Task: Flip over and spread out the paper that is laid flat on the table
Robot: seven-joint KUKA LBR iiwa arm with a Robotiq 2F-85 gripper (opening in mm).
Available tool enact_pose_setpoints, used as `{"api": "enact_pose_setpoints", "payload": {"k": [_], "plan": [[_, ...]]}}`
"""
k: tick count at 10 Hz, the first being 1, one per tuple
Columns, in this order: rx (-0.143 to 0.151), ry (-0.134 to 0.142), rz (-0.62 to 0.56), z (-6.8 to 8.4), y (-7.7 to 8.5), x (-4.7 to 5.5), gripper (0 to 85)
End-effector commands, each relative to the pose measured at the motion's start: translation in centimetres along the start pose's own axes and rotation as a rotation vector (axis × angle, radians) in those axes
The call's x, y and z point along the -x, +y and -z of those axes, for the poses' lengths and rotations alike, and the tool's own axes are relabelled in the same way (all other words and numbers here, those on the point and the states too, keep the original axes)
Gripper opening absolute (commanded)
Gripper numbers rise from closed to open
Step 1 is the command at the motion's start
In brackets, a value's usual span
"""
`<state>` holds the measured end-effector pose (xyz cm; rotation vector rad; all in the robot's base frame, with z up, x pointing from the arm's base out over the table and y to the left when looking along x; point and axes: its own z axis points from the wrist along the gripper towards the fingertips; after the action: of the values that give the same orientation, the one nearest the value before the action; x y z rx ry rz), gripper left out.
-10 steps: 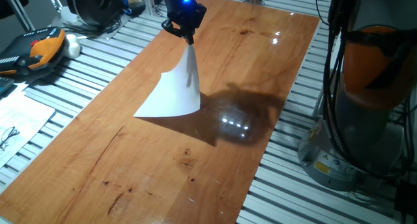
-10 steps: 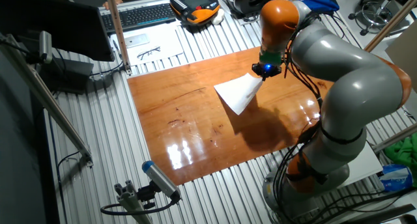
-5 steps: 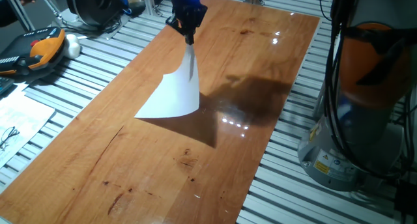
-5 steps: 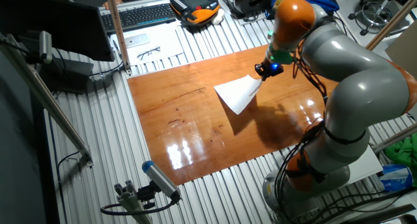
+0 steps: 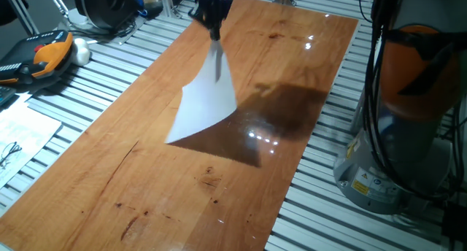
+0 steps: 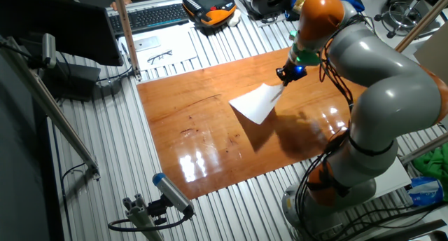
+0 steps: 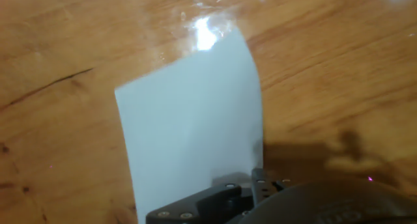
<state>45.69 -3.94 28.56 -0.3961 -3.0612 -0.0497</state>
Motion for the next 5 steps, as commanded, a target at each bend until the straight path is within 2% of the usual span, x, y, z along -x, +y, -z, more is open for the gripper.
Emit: {"api": "enact_pose_setpoints", "payload": {"k": [1, 3, 5], "plan": [[-0.003, 0.004, 0.006, 1.5, -0.7, 0.0, 0.0], [-0.041, -0.023, 0.015, 2.9, -2.0, -0.5, 0.0], [-0.030, -0.022, -0.009, 4.4, -3.4, -1.1, 0.0]]}}
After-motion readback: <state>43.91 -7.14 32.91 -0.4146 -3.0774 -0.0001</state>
